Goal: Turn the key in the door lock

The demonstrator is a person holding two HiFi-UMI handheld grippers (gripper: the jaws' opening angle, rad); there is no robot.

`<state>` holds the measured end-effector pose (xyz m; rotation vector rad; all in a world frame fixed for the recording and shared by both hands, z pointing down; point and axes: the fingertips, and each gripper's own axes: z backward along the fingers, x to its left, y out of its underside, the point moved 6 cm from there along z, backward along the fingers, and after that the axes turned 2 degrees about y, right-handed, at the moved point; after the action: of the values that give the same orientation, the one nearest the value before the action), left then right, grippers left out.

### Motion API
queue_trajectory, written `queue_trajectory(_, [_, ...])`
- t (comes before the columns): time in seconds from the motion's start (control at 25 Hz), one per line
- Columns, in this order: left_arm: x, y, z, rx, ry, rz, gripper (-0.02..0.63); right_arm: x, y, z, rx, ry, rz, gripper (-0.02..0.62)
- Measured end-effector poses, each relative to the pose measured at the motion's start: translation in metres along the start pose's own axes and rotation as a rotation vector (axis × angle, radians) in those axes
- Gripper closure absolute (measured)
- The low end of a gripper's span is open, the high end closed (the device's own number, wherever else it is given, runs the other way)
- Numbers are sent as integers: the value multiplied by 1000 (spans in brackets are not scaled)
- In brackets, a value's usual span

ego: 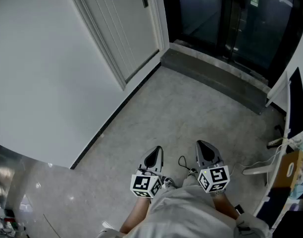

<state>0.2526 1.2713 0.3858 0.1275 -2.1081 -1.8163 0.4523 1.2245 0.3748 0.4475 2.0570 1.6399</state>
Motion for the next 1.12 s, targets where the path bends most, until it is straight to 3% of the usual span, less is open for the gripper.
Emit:
queue_trajectory(0.2, [-14,3,8,-38,-40,-10,597,-9,10,-1,2,-34,5,594])
queue_trajectory(0.44, [-27,-6,7,-66,-122,-2,597,-16,-11,5,-16,-114,50,594])
queue_trajectory(0.84, [-86,26,-44,15,-56,3,597,-82,7,25,34,-58,21,594])
queue_trajectory(1.12, [-54,15,-93,2,-42,-22,597,-95,1,-28,14,-22,8,594])
